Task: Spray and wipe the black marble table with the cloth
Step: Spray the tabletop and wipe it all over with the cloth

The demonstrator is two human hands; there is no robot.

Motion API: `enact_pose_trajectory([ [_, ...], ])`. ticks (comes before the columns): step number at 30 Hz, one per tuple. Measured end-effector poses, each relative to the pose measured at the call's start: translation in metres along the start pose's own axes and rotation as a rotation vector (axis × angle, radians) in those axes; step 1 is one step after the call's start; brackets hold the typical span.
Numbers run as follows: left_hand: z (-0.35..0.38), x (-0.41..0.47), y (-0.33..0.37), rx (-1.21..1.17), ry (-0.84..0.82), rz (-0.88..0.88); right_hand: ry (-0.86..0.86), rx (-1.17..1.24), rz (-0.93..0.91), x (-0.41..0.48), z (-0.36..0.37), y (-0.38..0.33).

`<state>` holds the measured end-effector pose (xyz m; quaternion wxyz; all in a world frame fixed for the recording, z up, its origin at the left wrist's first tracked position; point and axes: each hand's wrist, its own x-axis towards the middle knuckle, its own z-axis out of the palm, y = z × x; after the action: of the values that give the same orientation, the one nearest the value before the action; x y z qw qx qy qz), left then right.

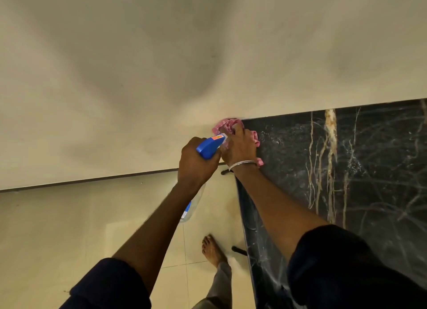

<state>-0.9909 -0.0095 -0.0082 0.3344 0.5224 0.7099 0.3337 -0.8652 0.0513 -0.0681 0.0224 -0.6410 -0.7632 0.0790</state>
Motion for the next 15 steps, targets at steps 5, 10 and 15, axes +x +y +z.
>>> enact_pose_trajectory([
  [5,0.006,0.002,-0.002,-0.004,-0.021,-0.034,0.002,-0.031,-0.072,-0.004,-0.017,0.059],
  [10,0.014,-0.004,-0.001,-0.019,-0.046,-0.064,0.116,0.06,0.366,0.003,-0.028,0.15],
  [15,0.019,-0.012,0.0,-0.023,-0.036,-0.074,0.144,0.088,0.418,0.004,-0.02,0.106],
])
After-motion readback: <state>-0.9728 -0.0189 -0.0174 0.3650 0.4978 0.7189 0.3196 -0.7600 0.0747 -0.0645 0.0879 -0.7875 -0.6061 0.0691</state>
